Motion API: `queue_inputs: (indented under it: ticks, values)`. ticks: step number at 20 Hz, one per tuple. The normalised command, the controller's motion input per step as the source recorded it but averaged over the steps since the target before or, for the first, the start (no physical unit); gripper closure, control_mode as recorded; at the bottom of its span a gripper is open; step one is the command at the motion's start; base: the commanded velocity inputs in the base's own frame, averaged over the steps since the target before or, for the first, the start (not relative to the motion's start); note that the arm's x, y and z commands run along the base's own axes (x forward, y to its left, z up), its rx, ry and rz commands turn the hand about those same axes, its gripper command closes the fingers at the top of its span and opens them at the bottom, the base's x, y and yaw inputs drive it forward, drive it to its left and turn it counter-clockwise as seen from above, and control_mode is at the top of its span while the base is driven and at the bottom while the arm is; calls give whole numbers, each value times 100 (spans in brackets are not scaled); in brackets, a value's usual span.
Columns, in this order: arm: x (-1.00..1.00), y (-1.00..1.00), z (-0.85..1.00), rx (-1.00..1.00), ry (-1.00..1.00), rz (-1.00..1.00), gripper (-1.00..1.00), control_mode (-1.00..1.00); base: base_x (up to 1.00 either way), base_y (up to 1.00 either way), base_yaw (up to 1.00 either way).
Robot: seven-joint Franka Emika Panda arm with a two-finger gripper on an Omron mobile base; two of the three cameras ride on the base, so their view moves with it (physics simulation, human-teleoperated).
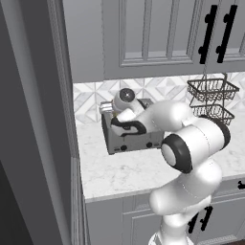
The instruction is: Start the toaster. Once the lever pops up, take the bread to the plate on the dining counter.
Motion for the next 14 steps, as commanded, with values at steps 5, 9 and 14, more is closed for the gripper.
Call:
queue_inputs:
  ticks: [5,9,14]
  values:
    - [-23,0,41,0,0,0,100,-100,0,0,0]
    - [-12,0,52,0,0,0,100,-100,0,0,0]
    - [-25,0,37,0,0,0,100,-100,0,0,0]
